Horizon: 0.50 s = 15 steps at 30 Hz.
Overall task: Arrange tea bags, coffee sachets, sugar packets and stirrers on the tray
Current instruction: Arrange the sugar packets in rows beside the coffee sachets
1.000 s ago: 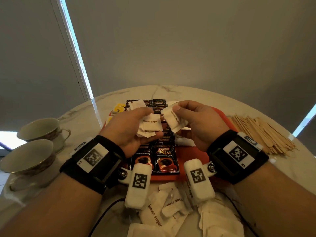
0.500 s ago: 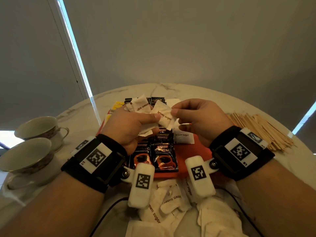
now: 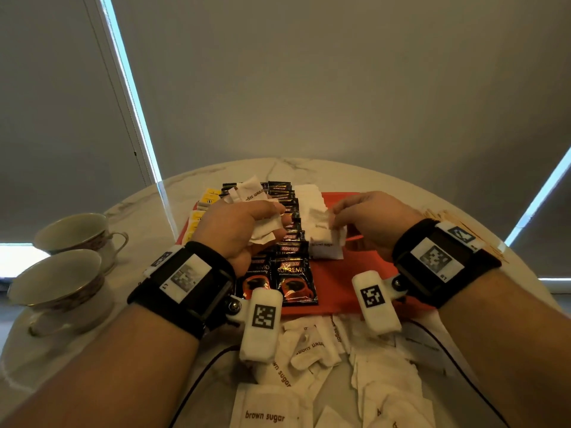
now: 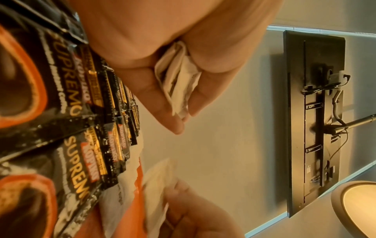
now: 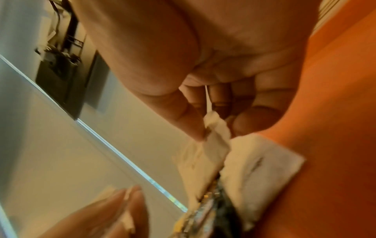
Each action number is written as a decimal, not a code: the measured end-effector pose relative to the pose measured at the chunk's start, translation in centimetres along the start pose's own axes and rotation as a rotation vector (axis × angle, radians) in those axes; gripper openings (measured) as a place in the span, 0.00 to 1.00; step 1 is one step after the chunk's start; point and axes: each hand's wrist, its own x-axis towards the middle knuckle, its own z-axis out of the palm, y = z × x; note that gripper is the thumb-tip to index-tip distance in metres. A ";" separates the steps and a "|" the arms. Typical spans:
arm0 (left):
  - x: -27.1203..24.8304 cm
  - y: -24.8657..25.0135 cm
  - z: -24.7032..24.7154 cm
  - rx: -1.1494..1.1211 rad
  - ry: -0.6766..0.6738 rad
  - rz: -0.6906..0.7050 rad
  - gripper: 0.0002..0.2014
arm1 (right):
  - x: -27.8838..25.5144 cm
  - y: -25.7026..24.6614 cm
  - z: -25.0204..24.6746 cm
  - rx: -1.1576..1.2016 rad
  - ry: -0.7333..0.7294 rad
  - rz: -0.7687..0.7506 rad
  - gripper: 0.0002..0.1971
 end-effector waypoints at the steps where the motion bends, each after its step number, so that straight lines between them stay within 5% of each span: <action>1: 0.1 0.0 0.0 -0.003 0.004 -0.004 0.18 | -0.3 0.2 -0.2 -0.057 0.009 0.029 0.09; 7: 0.0 0.1 -0.2 0.003 0.008 -0.021 0.07 | -0.9 0.8 -0.6 -0.277 0.028 0.172 0.06; 15: -0.1 0.1 -0.1 0.039 -0.001 -0.038 0.01 | -0.5 0.2 0.2 -0.395 -0.008 0.175 0.07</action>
